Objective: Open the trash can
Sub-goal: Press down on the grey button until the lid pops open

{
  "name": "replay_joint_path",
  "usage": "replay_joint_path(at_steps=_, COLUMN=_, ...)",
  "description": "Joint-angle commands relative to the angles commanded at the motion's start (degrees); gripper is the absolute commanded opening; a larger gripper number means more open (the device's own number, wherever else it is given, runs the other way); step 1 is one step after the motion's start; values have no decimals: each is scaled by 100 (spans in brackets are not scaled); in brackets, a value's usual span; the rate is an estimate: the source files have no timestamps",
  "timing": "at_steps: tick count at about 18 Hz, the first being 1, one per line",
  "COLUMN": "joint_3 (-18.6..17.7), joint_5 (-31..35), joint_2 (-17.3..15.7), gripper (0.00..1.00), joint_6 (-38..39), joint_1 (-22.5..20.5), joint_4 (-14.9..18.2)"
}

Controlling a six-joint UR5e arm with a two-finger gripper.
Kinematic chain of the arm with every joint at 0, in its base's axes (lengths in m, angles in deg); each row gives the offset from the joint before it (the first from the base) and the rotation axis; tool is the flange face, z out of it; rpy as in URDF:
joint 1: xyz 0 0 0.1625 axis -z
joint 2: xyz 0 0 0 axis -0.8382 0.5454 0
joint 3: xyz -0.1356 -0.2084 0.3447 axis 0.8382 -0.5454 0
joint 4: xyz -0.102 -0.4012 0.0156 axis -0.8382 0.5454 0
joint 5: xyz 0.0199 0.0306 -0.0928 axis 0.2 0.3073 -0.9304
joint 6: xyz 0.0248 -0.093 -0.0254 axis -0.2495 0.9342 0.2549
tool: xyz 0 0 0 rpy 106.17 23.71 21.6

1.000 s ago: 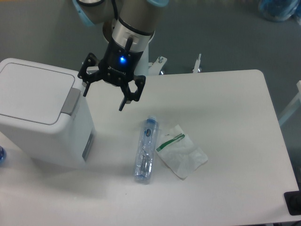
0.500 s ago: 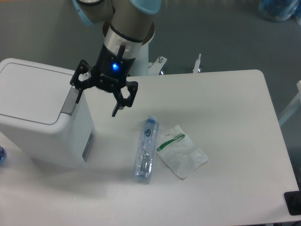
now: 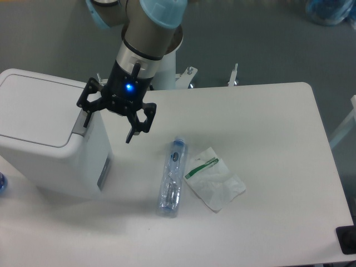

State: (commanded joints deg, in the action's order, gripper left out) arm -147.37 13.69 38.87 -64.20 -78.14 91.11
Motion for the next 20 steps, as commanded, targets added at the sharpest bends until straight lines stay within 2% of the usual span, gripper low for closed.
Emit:
replay_joint_path(at_steps=3, joint_3=-106, joint_5=9, joint_2=-35, gripper=100, joint_6=-26, joint_1=9, joint_4=-17)
replay_joint_path(at_steps=20, joint_3=-123, joint_5=53, joint_2=-35, gripper=100, joint_6=-17, joint_1=9, joint_4=-9)
